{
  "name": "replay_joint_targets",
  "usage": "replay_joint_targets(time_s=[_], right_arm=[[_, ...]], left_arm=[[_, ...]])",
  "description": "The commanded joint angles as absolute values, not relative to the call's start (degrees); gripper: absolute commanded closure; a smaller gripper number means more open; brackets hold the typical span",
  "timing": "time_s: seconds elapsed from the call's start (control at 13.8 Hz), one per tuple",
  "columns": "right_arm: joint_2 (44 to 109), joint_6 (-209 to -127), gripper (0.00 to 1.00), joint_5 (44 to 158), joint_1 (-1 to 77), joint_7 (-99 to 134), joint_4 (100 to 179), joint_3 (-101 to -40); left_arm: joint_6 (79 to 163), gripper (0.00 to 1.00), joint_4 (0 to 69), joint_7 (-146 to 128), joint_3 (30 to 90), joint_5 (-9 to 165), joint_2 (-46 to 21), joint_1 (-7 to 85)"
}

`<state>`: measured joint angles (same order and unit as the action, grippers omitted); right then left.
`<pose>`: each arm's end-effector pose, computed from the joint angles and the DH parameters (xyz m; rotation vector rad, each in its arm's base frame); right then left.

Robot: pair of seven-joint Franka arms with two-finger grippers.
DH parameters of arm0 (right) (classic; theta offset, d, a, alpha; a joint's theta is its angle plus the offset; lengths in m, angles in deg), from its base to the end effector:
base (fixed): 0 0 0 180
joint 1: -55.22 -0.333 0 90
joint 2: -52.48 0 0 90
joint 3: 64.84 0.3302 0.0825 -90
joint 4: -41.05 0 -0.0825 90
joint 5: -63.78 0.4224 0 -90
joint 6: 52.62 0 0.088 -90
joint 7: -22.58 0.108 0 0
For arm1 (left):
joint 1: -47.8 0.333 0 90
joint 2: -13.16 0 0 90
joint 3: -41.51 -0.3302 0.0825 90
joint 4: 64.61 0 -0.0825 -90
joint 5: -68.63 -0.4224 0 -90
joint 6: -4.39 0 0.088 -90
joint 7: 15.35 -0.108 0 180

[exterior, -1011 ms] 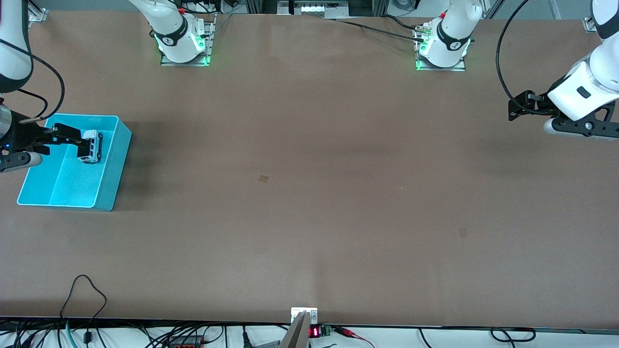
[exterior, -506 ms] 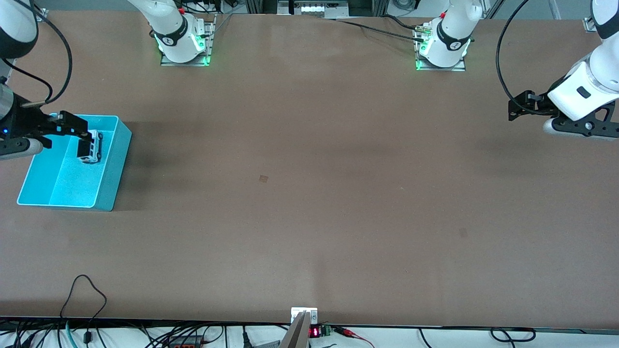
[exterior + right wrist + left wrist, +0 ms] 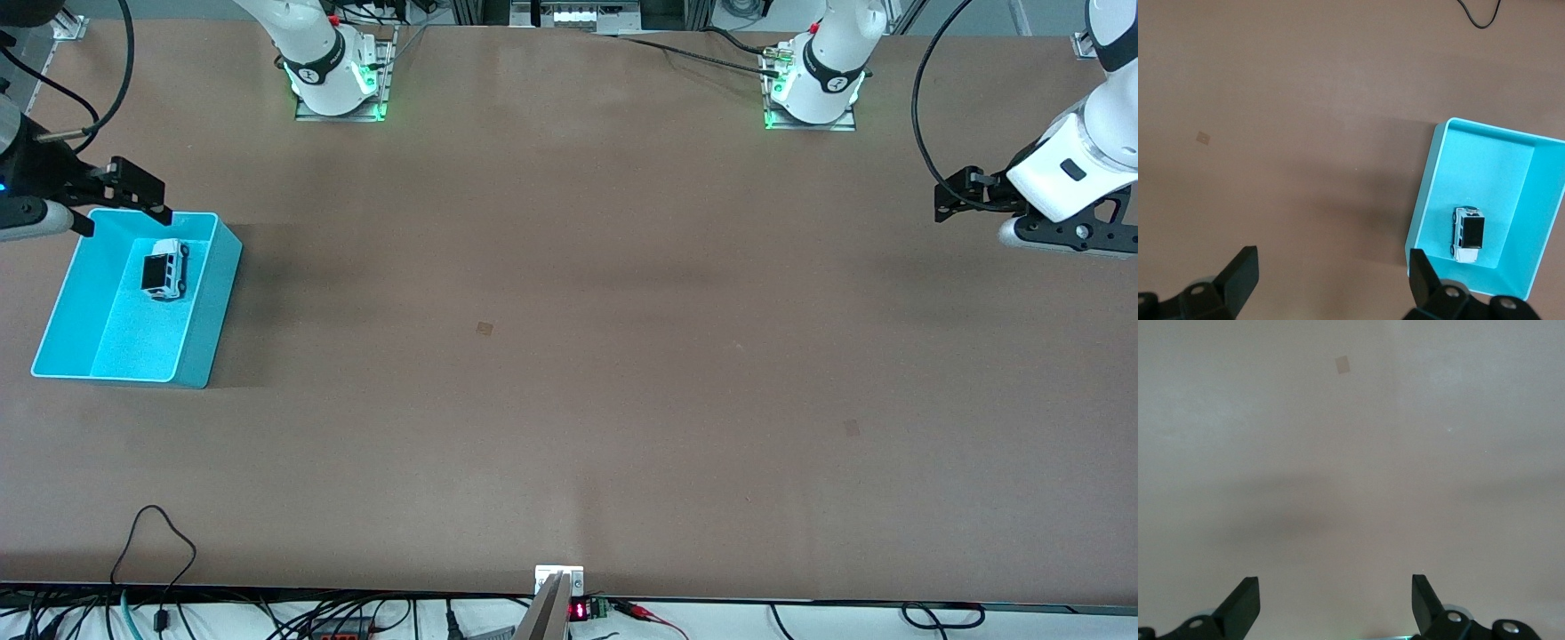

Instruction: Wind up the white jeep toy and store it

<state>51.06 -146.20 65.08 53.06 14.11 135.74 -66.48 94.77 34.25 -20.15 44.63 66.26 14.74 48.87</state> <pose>0.5893 0.0075 0.6159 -3.1092 -0.2423 -0.0109 0.5770 -0.0166 0.5759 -3.0902 0.1891 0.1883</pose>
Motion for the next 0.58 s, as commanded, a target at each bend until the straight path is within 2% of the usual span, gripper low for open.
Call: replay_joint_targets(time_s=[0.0,0.51], right_arm=[[46.9,-146.7,0.0,65.2,52.8,15.7,140.3,-66.6],[48.3,-146.3,0.0,65.4,52.9,16.3,138.0,-66.7]], left_arm=[[94.2,0.0,32.9,-21.2,44.7,65.9,14.2,48.9],[94.2,0.0,32.9,-21.2,44.7,65.9,14.2,48.9]])
